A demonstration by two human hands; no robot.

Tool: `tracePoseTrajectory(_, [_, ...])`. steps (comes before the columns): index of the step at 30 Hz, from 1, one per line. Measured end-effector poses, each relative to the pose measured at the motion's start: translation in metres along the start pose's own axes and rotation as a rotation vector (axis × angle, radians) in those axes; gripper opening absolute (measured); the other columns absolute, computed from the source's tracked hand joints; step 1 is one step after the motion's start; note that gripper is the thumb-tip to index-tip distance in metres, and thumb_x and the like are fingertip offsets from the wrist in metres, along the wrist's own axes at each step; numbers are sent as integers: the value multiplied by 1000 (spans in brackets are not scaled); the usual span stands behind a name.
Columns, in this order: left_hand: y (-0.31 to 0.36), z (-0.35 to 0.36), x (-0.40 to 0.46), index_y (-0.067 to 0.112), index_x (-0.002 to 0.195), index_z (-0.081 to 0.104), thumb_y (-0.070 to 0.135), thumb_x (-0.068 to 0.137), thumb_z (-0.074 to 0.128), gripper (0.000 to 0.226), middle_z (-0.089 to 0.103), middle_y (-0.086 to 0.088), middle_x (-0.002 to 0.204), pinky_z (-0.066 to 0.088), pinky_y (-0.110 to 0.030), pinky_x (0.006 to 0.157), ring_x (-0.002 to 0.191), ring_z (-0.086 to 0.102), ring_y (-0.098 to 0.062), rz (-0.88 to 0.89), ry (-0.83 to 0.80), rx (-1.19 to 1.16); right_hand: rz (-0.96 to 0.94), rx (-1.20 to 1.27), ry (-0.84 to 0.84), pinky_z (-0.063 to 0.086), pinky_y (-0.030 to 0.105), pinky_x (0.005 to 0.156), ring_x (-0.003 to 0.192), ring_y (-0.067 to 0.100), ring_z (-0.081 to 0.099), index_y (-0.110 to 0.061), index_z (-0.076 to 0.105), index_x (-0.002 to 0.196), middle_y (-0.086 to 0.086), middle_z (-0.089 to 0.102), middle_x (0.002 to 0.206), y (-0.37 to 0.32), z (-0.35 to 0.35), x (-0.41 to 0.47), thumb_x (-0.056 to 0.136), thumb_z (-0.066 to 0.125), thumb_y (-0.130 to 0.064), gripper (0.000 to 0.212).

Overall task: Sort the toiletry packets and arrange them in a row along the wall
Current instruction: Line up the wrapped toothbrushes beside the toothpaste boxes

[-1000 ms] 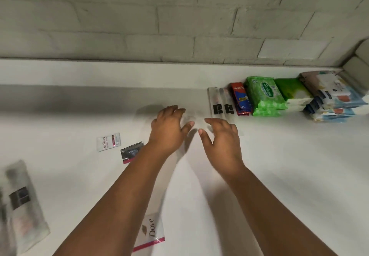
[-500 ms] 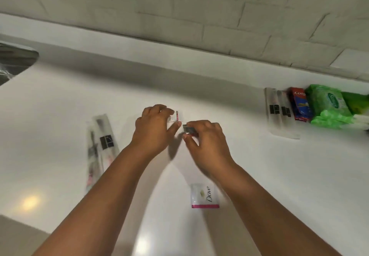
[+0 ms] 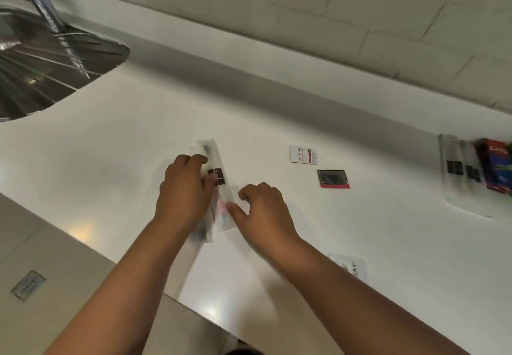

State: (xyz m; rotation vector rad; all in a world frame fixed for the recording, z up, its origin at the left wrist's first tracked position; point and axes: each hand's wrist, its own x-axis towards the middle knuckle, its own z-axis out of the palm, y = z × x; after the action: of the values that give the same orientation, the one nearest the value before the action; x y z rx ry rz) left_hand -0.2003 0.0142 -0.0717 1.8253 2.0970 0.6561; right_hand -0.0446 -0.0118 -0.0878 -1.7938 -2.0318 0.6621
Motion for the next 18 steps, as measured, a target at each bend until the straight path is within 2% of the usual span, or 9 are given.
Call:
tracePoseTrajectory(4, [-12, 0, -3, 13, 124, 53, 28, 91, 57, 36, 52, -11, 117, 48, -41, 85, 108, 53, -32, -82, -22, -6, 13, -25, 12, 44, 38, 90, 106, 26, 51, -15, 60, 115, 7, 57, 108, -15, 11, 5, 90, 54, -50, 42])
tracePoseTrajectory(8, [-16, 3, -9, 8, 112, 52, 30, 91, 58, 31, 50, -12, 108, 46, -40, 78, 99, 53, -34, -153, -63, 2, 56, -51, 21, 45, 38, 89, 107, 28, 51, -13, 58, 115, 8, 57, 110, -26, 16, 9, 89, 57, -47, 42])
tracePoseTrajectory(13, [-21, 6, -6, 7, 109, 51, 33, 88, 62, 36, 60, -14, 103, 44, -35, 71, 93, 59, -32, -228, -86, -5, 96, -59, 23, 47, 35, 82, 104, 28, 57, -14, 59, 112, 7, 65, 108, -30, 17, 13, 88, 60, -45, 40])
tracePoseTrajectory(16, [-19, 3, -3, 6, 106, 52, 33, 85, 67, 37, 62, -13, 101, 40, -32, 70, 95, 58, -31, -271, -120, -10, 156, -4, 12, 49, 33, 76, 99, 27, 61, -15, 61, 104, 4, 67, 102, -30, 16, 15, 85, 64, -44, 35])
tracePoseTrajectory(18, [-17, 0, -2, 5, 104, 54, 31, 84, 69, 36, 62, -12, 102, 40, -31, 71, 96, 58, -31, -288, -130, -15, 187, 17, -8, 45, 30, 66, 89, 26, 62, -17, 60, 90, 1, 66, 90, -30, 17, 18, 82, 65, -44, 29])
